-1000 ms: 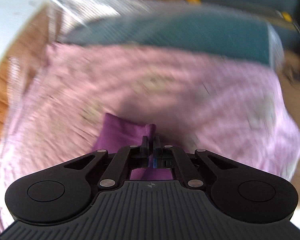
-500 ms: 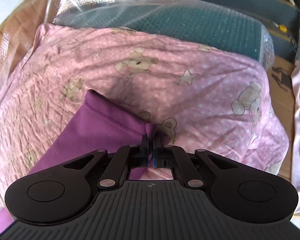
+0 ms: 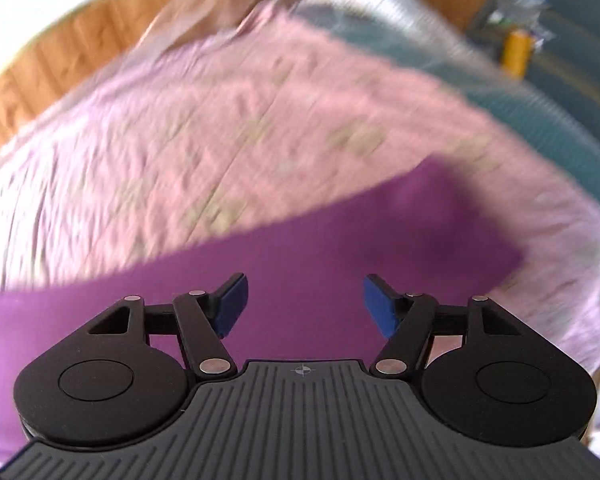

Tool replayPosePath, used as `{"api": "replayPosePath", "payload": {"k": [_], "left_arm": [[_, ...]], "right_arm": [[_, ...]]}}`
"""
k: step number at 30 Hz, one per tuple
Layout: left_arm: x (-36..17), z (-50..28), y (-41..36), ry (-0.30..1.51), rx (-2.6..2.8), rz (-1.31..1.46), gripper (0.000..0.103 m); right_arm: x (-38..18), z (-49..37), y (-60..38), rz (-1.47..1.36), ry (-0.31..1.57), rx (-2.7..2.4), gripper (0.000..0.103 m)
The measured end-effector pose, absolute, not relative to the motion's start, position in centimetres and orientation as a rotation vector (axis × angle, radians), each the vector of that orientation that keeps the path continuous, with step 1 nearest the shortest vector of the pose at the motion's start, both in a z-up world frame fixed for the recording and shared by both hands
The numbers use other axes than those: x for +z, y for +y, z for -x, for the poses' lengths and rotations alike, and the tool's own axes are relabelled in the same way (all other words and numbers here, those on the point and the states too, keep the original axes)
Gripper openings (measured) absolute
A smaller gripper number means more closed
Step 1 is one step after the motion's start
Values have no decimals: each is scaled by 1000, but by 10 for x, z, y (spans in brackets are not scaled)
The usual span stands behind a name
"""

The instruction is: Fold clothes

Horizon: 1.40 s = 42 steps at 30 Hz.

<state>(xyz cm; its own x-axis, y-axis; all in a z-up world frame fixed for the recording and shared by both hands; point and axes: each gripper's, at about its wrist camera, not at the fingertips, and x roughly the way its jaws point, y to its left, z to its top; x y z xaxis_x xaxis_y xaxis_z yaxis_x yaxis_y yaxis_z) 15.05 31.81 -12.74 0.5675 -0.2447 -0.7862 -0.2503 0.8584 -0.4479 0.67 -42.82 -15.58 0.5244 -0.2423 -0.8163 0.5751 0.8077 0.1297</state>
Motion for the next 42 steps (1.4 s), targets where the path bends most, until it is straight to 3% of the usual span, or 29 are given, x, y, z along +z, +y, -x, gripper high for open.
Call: {"api": "replayPosePath", "payload": {"k": [3, 4, 5, 9, 11, 12, 13, 15, 16, 17, 20, 22, 26, 27, 28, 29, 30, 33, 37, 42], "left_arm": [[-112, -125, 343, 911, 62, 608, 3], [-112, -120, 352, 906, 114, 619, 9], [-120, -117, 361, 923, 169, 631, 23], [-143, -111, 365, 991, 89, 760, 40], [-146, -110, 352, 987, 56, 765, 75], [-149, -112, 345, 992, 49, 767, 81], [-152, -113, 339, 997, 46, 768, 81], [-160, -120, 332, 1011, 109, 724, 62], [-164, -123, 331, 1014, 150, 701, 17], [-166, -123, 334, 1011, 168, 711, 8], [-143, -100, 341, 951, 149, 702, 6], [-149, -89, 345, 1007, 123, 692, 7], [-173, -90, 351, 1038, 137, 654, 9], [-171, -91, 351, 1046, 136, 657, 10], [-168, -90, 351, 1043, 121, 656, 10], [-166, -89, 351, 1042, 107, 656, 12], [-167, -87, 352, 1049, 100, 653, 13], [-172, -84, 356, 1067, 79, 647, 16], [-169, -81, 363, 1065, 93, 660, 15], [-138, -58, 366, 939, 207, 694, 33]], "right_arm": [[-176, -3, -424, -394, 983, -509, 67], [-184, 1, -424, -381, 1017, -520, 67], [-187, 5, -425, -362, 1012, -512, 69], [-190, 11, -420, -274, 1010, -485, 75], [-189, 7, -419, -289, 1027, -503, 79], [-189, 5, -421, -300, 1032, -511, 80], [-190, 4, -422, -303, 1036, -517, 82], [-191, 1, -422, -298, 1041, -523, 84], [-192, 0, -422, -296, 1044, -522, 84], [-192, 0, -423, -297, 1048, -519, 84], [-191, 0, -427, -299, 1074, -501, 84], [-192, 3, -431, -308, 1088, -500, 84], [-199, 19, -438, -372, 1079, -517, 96], [-198, 22, -441, -385, 1076, -516, 94], [-195, 28, -443, -402, 1061, -522, 81], [-189, 35, -446, -439, 1022, -537, 60], [-182, 42, -450, -487, 972, -553, 53], [-167, 55, -456, -558, 859, -562, 53], [-190, 54, -458, -479, 927, -513, 51], [-178, 89, -489, -649, 798, -585, 55]]}}
